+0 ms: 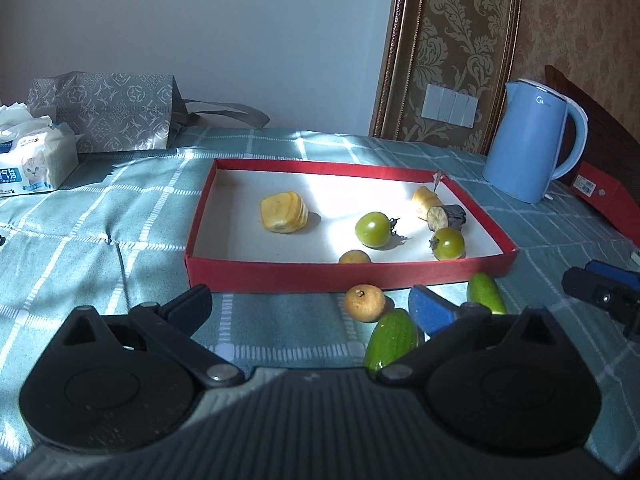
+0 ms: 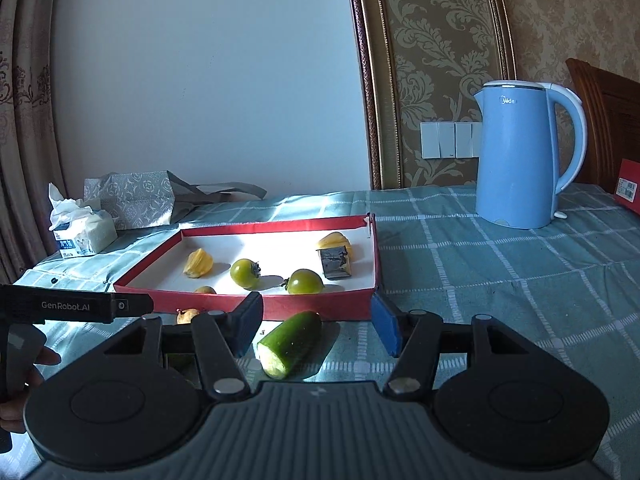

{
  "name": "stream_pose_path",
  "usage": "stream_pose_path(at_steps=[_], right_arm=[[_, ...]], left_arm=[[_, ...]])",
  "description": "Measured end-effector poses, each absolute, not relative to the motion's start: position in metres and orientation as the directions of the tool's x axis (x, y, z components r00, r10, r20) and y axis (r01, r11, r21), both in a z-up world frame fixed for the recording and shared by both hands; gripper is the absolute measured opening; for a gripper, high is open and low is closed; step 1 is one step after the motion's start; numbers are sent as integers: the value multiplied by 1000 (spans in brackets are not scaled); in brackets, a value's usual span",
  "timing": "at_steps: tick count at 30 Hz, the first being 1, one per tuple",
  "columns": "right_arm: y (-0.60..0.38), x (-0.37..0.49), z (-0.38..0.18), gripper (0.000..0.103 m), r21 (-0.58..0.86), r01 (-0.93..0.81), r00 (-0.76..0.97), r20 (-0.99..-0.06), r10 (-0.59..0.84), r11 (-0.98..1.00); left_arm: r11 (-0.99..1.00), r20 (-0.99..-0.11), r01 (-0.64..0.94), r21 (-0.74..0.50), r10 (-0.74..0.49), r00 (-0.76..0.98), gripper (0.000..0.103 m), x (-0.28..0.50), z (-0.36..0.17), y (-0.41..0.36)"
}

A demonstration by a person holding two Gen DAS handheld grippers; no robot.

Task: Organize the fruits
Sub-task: 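Move the left gripper to the green cucumber piece and close on it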

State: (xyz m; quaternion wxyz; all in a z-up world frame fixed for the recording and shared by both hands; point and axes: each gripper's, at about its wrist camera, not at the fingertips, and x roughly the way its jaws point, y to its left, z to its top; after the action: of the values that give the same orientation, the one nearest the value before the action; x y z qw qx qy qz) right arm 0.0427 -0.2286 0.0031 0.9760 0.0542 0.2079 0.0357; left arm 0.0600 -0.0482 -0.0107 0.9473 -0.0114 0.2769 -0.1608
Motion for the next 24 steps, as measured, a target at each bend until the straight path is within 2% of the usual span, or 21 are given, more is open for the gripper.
stream_pose_path(at_steps=[6, 13, 20, 24], right_arm=[[-223, 32, 0, 59, 127, -52, 915, -392, 98, 991], [-224, 32, -2, 59, 142, -80, 910, -394, 131, 987], [-223, 34, -2, 59, 125, -114, 907, -392, 154, 986], [-229, 34, -4, 59, 145, -100, 910, -386, 149, 984]], left_arm=[[921, -581, 386, -55, -344, 738, 103, 67, -9, -73], [905, -626, 420, 67, -289, 724, 103, 72, -7, -95], [913, -670, 405, 48, -272, 691, 103, 80, -13, -100], [893, -690, 435, 112, -245, 681, 103, 80, -17, -111]])
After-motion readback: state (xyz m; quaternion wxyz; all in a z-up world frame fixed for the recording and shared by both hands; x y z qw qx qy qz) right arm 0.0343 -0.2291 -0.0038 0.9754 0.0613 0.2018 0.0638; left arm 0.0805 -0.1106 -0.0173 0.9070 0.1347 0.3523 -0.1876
